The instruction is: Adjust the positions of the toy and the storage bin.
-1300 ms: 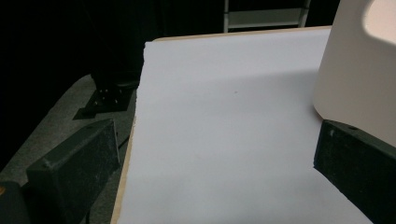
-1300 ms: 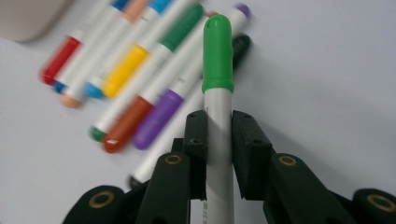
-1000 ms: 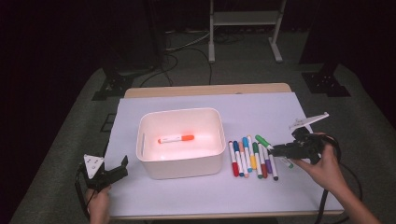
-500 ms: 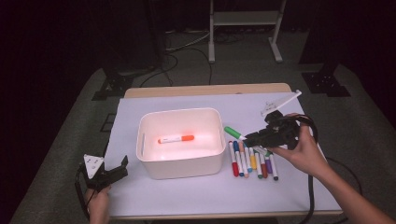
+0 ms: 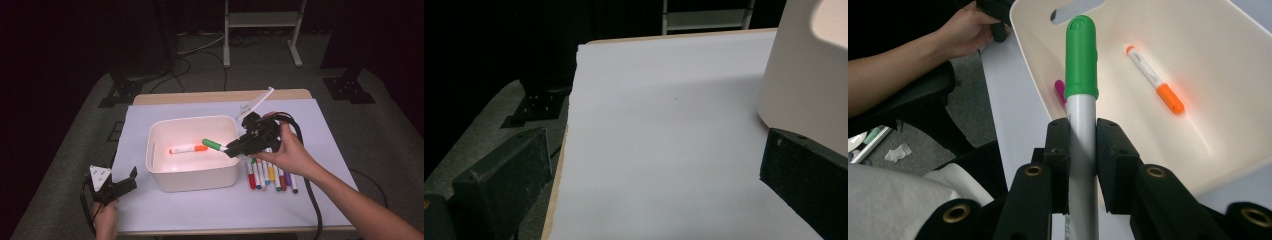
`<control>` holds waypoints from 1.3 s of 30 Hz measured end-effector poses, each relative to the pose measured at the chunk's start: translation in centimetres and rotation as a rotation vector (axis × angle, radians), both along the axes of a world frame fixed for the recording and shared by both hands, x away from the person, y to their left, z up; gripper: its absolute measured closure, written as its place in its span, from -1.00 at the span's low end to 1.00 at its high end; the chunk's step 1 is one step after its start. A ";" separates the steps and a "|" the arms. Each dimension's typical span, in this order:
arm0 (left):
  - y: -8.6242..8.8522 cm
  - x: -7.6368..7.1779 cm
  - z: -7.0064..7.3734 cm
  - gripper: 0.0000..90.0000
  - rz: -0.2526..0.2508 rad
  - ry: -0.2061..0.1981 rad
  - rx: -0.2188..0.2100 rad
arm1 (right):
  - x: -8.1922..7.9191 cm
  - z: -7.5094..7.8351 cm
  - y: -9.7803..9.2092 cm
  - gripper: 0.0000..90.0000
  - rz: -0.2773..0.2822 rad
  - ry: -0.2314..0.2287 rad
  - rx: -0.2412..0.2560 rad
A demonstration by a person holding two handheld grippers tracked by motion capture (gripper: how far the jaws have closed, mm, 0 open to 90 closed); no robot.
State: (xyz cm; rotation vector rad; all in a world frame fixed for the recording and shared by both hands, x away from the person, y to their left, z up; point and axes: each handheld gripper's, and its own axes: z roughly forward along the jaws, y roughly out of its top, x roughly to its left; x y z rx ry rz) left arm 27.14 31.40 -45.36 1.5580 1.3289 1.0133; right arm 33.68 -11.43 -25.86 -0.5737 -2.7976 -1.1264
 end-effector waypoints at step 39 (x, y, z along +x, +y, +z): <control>0.0 0.0 0.0 -1.00 -0.003 -0.004 0.001 | 3.9 -5.6 11.5 0.68 0.211 0.055 -0.077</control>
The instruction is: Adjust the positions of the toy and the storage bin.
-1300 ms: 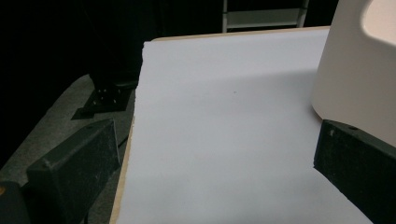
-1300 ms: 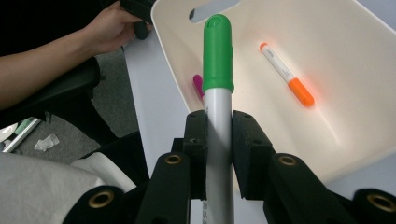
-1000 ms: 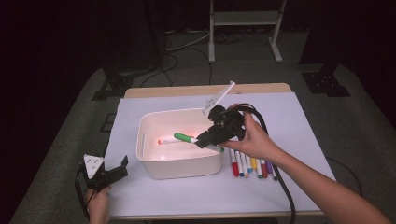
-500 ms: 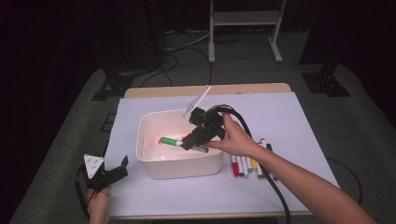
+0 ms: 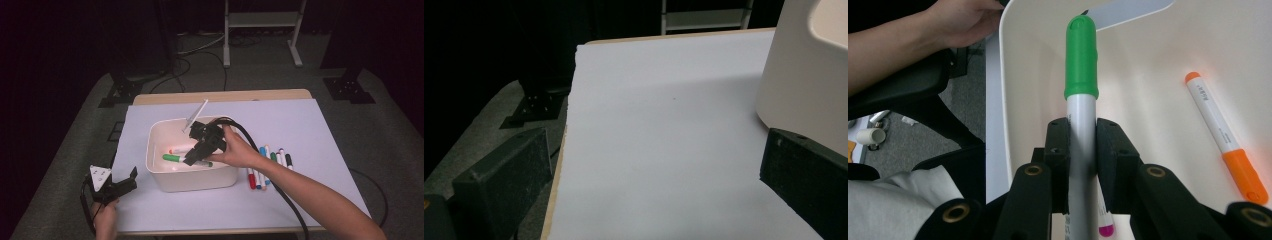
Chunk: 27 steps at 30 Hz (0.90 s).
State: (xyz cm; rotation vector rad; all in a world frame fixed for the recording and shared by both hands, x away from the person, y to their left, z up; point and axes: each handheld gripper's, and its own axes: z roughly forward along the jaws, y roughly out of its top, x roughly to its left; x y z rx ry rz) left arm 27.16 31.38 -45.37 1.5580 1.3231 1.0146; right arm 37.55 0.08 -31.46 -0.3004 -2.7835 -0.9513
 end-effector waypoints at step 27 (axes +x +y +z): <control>0.0 0.0 0.0 -1.00 -0.003 -0.002 -0.002 | 0.5 -2.9 3.2 0.63 0.049 0.017 -0.111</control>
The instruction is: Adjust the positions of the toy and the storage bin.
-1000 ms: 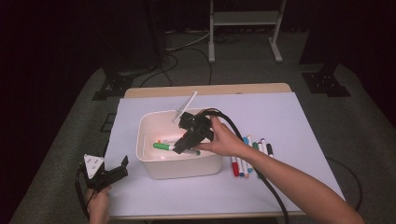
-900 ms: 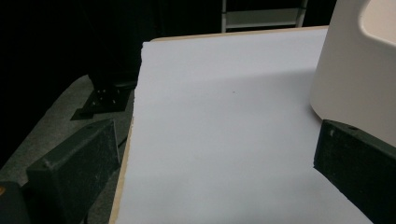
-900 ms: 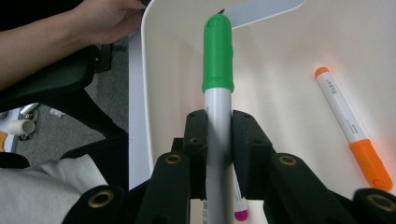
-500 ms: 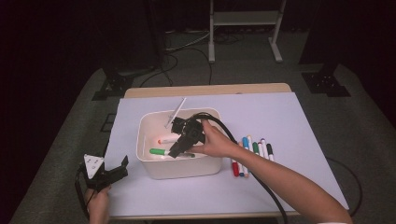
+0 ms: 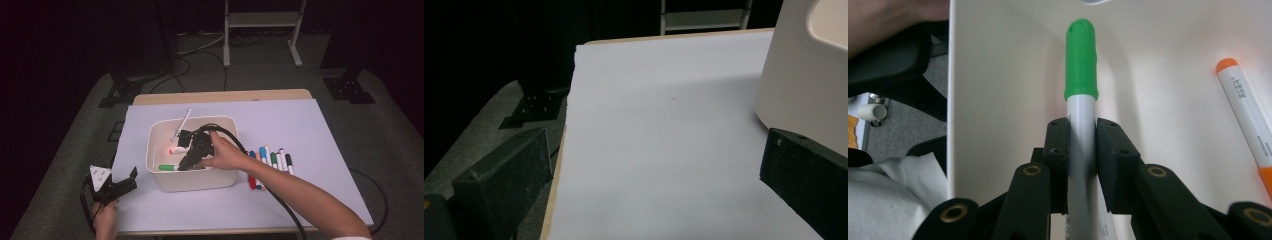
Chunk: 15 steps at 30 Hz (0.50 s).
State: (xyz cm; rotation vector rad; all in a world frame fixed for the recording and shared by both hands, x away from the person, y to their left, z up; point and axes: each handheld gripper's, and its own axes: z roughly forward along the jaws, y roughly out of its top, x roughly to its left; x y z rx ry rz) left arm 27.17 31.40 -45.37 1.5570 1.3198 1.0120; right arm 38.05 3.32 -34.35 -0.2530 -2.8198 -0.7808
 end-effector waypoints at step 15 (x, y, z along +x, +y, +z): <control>0.0 0.0 0.0 -1.00 0.001 0.002 0.002 | -0.5 3.2 -3.8 0.44 -0.070 -0.041 0.058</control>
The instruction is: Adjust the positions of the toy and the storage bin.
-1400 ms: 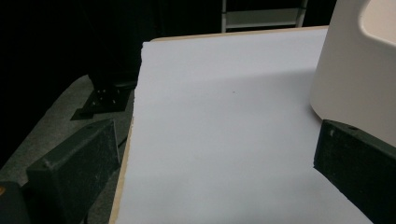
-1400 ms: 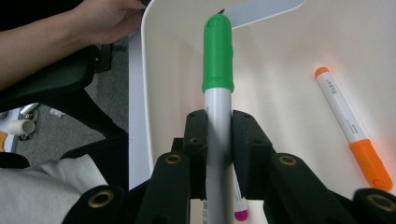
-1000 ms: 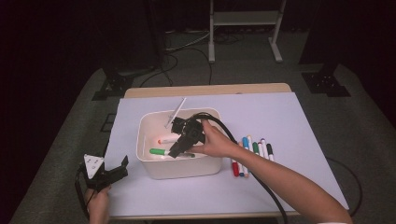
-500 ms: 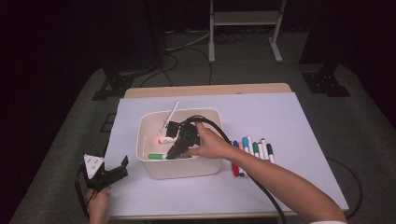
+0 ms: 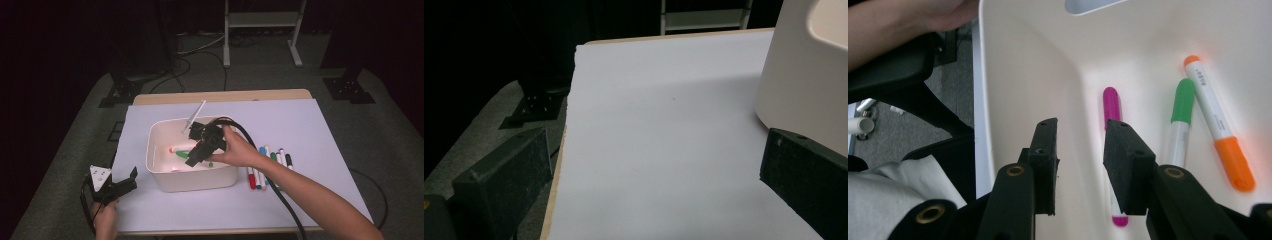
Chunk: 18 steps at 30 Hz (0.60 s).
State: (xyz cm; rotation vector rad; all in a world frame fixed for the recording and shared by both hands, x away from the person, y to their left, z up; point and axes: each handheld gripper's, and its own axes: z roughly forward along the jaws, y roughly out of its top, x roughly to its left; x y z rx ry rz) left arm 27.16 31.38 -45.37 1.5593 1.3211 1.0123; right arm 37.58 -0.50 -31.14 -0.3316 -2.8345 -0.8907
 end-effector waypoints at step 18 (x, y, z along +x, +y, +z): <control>0.0 0.0 0.0 -1.00 0.002 0.004 0.004 | -1.2 3.5 -12.8 0.38 -0.219 -0.055 0.141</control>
